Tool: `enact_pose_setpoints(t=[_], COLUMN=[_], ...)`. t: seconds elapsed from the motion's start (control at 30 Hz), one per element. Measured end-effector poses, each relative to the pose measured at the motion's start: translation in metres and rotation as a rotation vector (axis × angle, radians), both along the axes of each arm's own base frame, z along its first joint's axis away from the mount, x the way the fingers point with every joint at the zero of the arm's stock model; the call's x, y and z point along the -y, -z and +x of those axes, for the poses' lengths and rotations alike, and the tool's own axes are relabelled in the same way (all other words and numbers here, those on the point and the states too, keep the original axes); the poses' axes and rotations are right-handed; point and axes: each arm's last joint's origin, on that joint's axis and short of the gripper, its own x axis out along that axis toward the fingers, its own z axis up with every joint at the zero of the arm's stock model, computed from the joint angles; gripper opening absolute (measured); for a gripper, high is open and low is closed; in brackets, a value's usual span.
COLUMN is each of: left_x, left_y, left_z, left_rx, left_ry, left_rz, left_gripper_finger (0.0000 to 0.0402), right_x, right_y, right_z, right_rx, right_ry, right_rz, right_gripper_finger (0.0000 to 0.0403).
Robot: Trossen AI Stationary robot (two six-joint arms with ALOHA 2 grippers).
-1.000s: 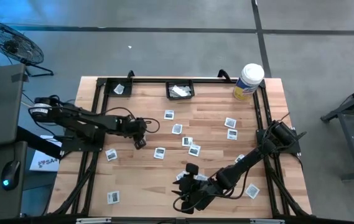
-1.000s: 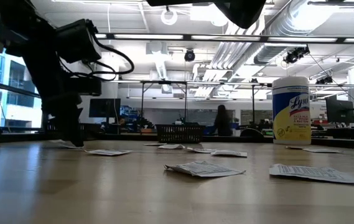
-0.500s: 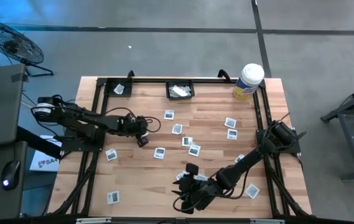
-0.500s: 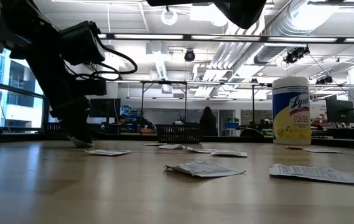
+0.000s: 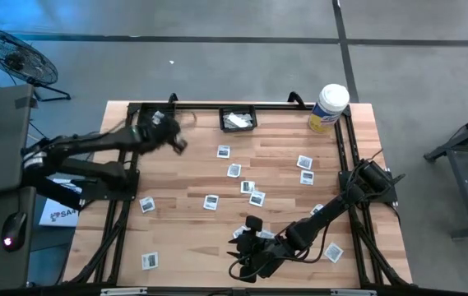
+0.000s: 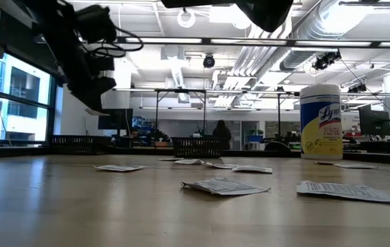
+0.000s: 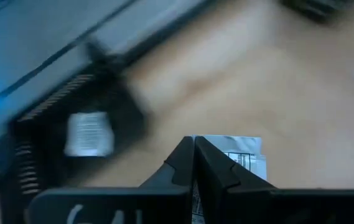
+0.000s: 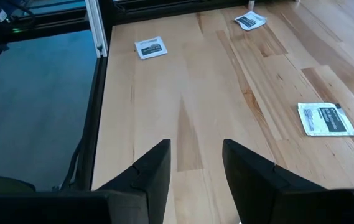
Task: Pick & Place First Aid Supplies
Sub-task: Put the gray towelette pack into the left black bin
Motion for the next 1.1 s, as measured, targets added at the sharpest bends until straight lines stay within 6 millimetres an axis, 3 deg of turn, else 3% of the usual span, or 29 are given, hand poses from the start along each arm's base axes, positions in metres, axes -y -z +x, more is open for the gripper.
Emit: enact_pose_setpoints(t=[0.17, 0.43, 0.7, 0.97, 1.1], left_x=[-0.053, -0.101, -0.118, -0.127, -0.141], left_y=[-0.006, 0.016, 0.037, 0.044, 0.045], left_z=[-0.029, -0.036, -0.034, -0.029, -0.031], left_rx=[0.079, 0.078, 0.010, -0.033, -0.046], left_ry=[-0.275, -0.409, -0.438, -0.446, -0.445], left_rz=[0.060, 0.080, 0.024, 0.007, -0.097], left_gripper_finger=[0.0001, 0.0001, 0.0001, 0.0001, 0.0001], right_x=[0.000, 0.004, 0.005, 0.005, 0.005], right_y=[0.000, 0.000, 0.001, 0.001, 0.001], right_z=[0.000, 0.002, 0.003, 0.003, 0.003], right_rx=[-0.003, -0.004, -0.008, -0.007, -0.007], right_ry=[-0.005, 0.002, 0.000, 0.000, 0.000], right_rz=[-0.020, -0.023, -0.020, -0.019, -0.018], right_gripper_finger=[0.0139, 0.0139, 0.0139, 0.0139, 0.0139])
